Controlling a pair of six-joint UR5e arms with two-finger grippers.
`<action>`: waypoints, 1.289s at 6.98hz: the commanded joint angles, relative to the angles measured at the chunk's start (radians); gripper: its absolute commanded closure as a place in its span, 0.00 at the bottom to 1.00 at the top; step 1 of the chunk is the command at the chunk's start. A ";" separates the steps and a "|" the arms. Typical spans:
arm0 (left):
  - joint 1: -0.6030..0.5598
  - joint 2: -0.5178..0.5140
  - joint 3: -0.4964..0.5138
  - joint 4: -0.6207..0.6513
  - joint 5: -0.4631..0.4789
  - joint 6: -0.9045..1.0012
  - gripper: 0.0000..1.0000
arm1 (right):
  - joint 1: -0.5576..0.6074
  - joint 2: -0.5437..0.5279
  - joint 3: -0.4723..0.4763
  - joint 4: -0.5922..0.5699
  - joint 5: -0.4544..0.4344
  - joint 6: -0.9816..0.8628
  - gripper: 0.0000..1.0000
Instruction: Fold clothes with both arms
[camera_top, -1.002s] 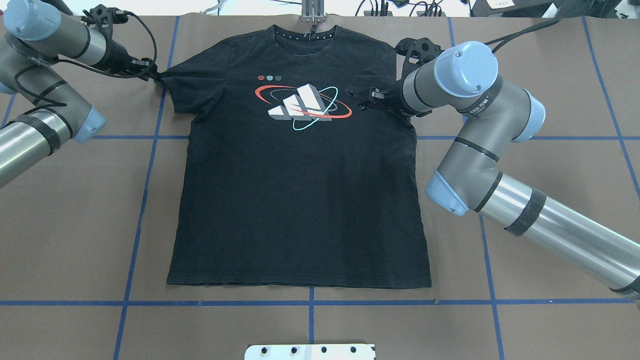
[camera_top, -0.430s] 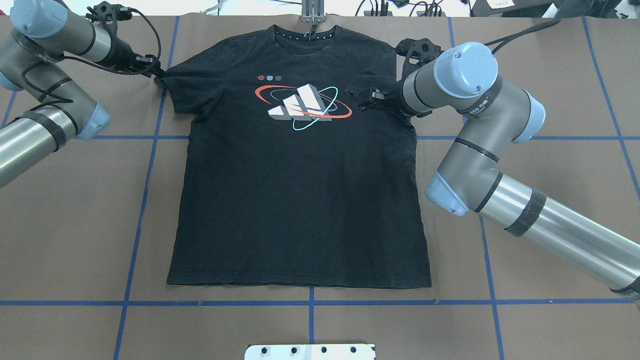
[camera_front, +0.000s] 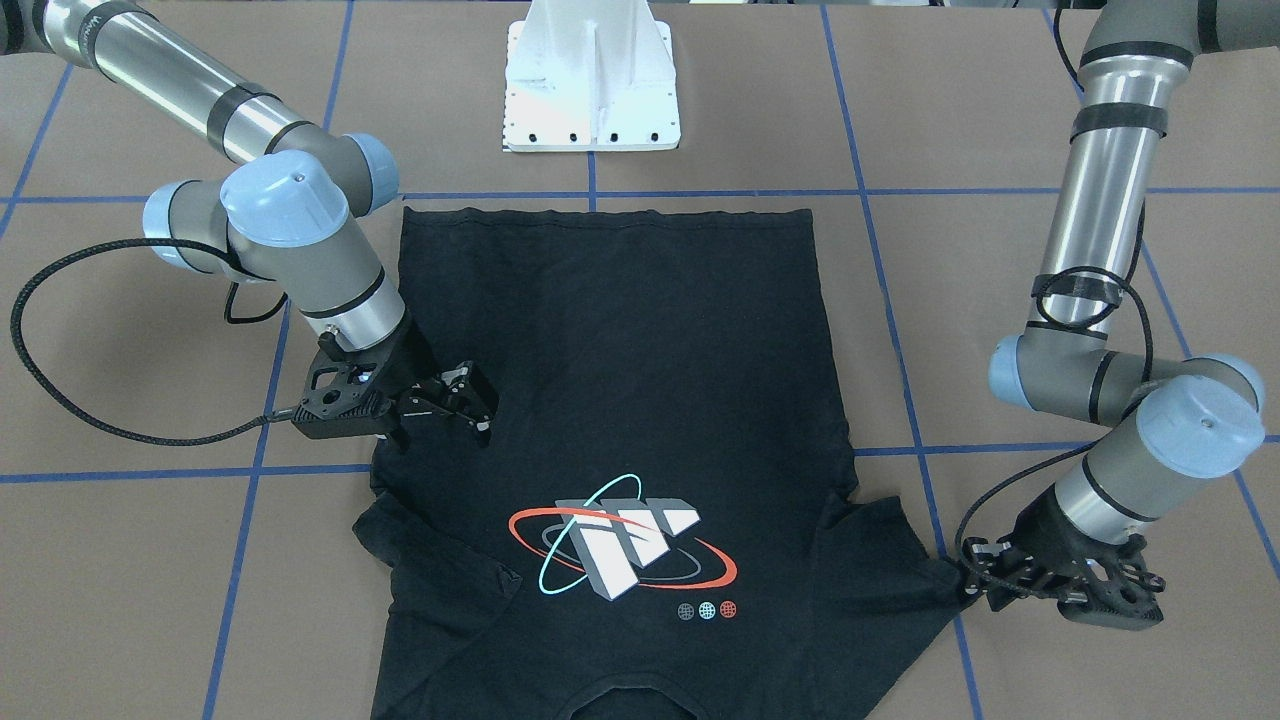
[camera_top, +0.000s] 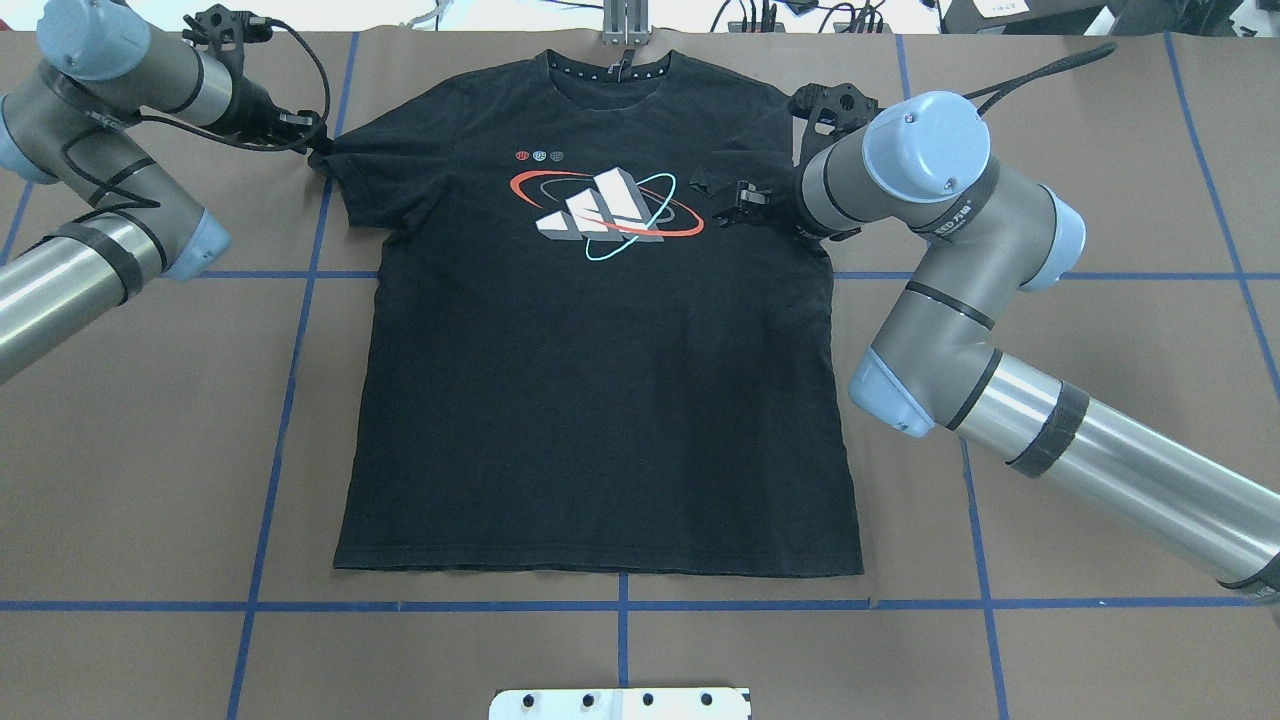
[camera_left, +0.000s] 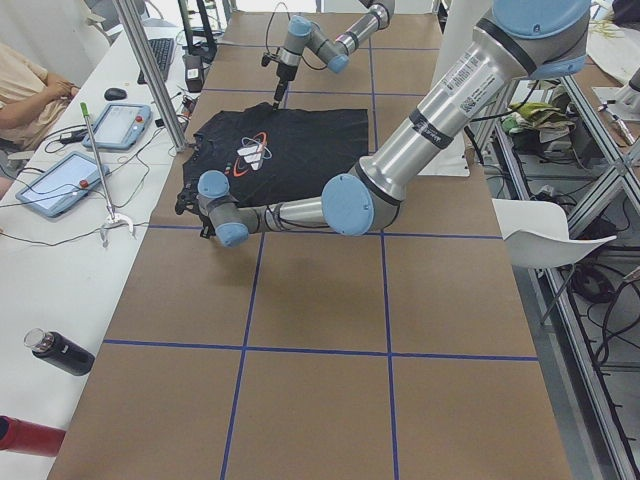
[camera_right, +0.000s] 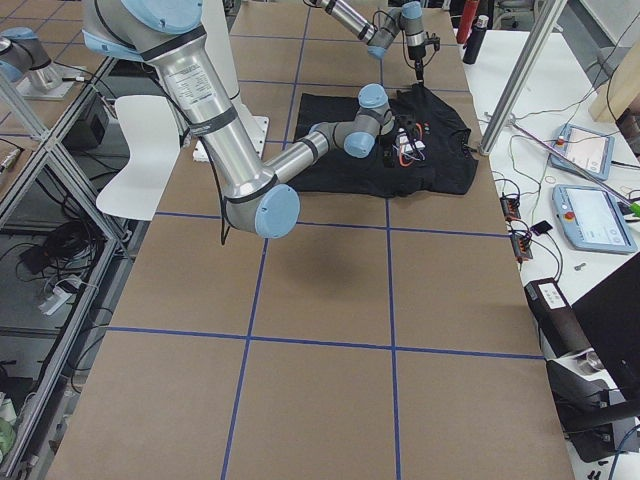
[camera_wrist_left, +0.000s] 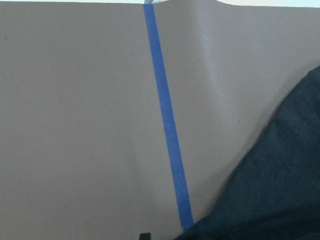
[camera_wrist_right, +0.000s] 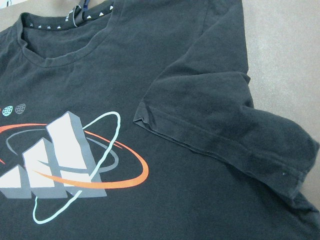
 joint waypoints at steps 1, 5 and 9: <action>0.006 0.003 0.002 0.000 0.001 0.000 0.56 | -0.001 0.003 0.001 0.001 0.001 0.001 0.00; 0.006 0.003 0.000 0.000 0.009 -0.001 1.00 | 0.004 0.003 0.003 0.001 0.003 -0.002 0.00; -0.015 0.044 -0.177 0.035 -0.057 -0.097 1.00 | 0.004 -0.003 0.010 0.000 0.004 0.001 0.00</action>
